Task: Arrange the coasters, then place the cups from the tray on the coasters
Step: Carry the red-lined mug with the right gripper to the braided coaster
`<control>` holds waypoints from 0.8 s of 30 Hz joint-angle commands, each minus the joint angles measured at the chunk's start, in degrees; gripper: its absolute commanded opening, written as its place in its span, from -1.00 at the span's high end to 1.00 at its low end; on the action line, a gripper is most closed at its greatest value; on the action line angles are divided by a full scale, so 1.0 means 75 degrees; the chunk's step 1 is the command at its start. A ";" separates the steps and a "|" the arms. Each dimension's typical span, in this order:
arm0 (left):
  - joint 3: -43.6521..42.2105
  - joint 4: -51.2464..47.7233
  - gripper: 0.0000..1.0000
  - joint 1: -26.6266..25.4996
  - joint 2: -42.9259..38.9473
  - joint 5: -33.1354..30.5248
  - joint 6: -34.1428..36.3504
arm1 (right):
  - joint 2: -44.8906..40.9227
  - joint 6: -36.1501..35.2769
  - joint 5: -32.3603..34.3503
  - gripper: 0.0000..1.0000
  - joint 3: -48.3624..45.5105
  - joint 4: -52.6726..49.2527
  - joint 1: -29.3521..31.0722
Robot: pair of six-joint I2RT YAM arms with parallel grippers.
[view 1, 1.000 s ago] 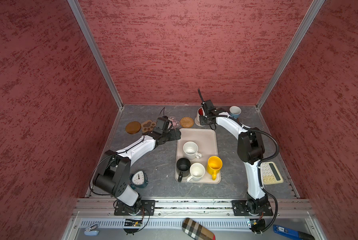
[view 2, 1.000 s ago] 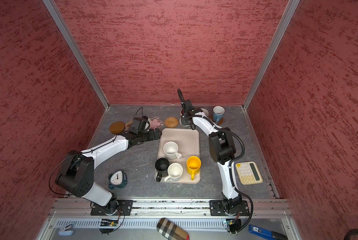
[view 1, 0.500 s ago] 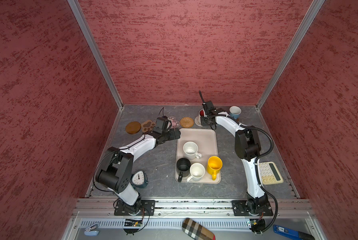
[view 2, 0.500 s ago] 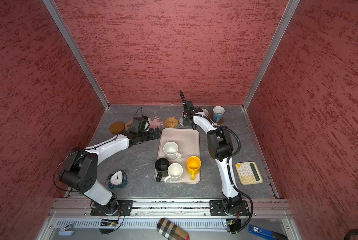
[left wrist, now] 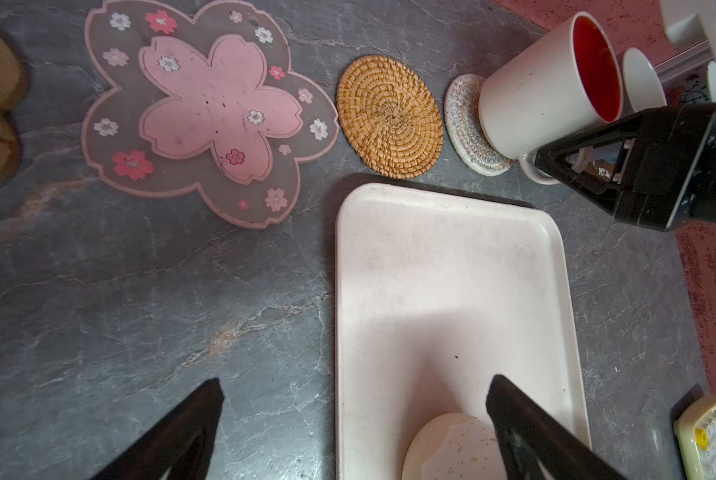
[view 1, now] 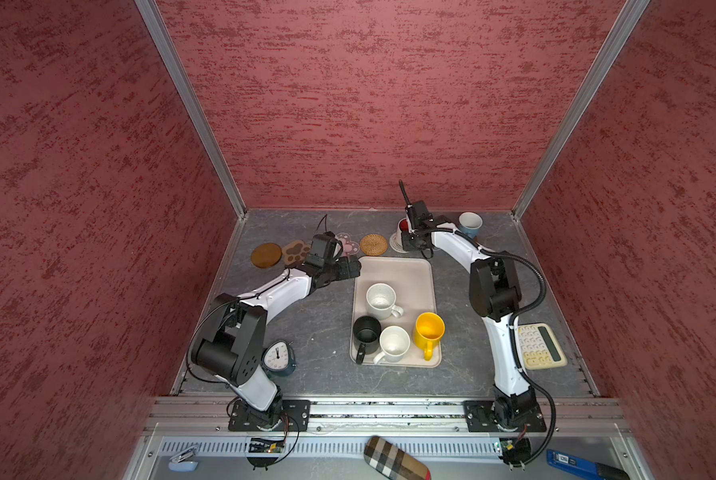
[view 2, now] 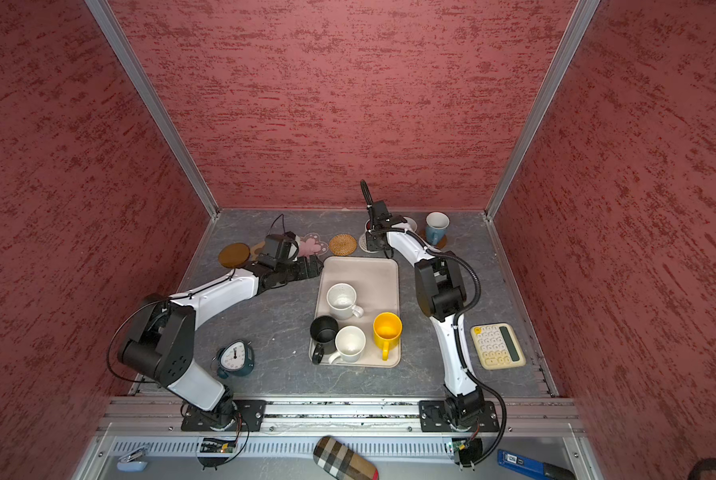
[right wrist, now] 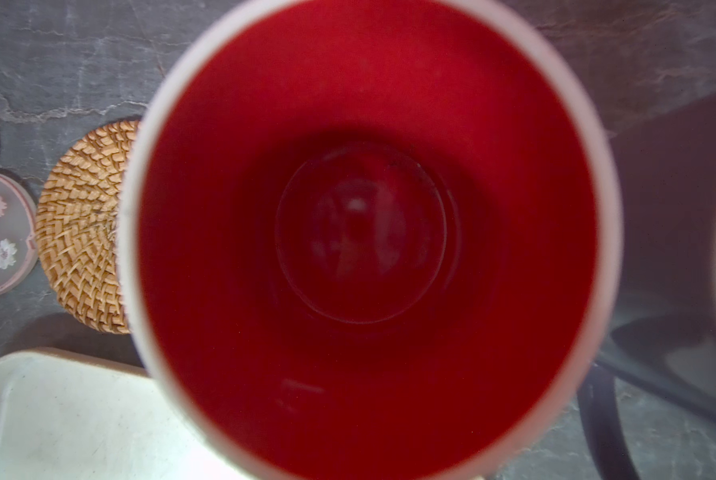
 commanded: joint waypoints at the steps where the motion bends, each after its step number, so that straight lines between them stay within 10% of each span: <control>1: -0.0036 0.0167 -0.99 0.0042 0.0175 0.0066 0.0066 | -0.0025 -0.0085 -0.0091 0.92 0.0433 0.0341 0.0009; 24: -0.0043 0.0069 -0.99 0.0043 0.0031 0.0109 0.0065 | 0.0055 -0.0050 -0.0335 0.17 0.0324 0.0348 0.0010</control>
